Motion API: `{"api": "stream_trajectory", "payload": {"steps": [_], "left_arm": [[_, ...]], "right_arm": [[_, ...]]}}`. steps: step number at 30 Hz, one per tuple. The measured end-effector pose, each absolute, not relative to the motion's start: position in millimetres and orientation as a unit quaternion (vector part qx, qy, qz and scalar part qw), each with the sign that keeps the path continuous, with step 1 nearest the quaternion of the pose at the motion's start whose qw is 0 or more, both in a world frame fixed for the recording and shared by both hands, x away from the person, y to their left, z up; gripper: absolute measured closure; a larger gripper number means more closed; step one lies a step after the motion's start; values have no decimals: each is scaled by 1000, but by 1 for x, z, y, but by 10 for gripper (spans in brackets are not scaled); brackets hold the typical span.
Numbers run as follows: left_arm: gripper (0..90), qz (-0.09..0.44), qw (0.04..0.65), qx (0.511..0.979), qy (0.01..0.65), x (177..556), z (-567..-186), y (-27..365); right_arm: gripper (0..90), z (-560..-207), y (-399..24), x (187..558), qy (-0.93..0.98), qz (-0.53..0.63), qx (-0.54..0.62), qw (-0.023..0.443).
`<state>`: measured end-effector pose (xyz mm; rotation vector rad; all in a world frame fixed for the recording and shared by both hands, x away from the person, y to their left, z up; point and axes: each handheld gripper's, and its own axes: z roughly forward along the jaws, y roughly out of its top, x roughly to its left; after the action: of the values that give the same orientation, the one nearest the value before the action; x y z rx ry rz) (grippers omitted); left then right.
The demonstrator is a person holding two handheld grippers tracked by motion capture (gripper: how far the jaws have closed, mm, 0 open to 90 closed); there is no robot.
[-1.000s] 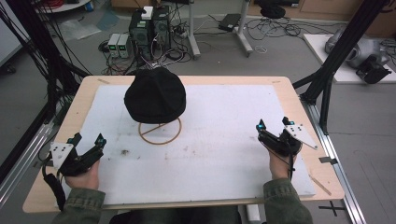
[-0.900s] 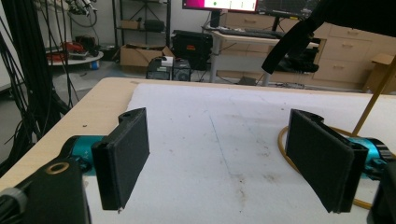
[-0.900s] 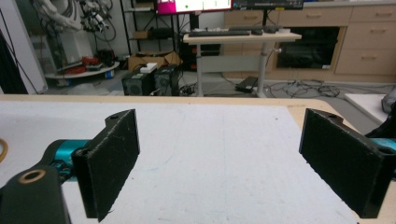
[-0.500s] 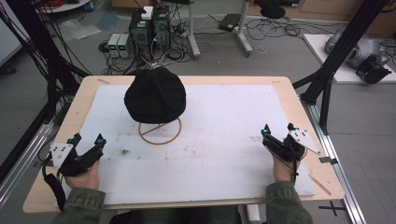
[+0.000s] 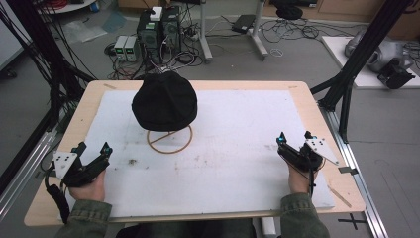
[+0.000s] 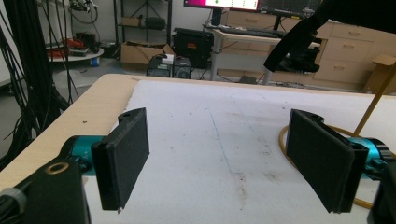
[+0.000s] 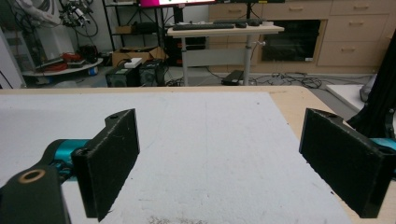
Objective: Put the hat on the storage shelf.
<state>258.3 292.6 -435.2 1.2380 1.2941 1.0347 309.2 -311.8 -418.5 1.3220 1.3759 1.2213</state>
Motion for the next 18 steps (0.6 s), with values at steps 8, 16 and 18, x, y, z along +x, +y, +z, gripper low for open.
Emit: {"api": "stream_trajectory", "payload": {"steps": [8,16,18], "left_arm": [[220,428,513,514,537,258,-435,293],[220,427,514,514,538,258,-435,292],[220,426,513,515,539,259,-435,293]], "right_arm": [[113,-418,-311,309,551,488,530,422],[113,-419,-312,309,552,488,528,422],[113,-419,-312,309,552,488,528,422]]}}
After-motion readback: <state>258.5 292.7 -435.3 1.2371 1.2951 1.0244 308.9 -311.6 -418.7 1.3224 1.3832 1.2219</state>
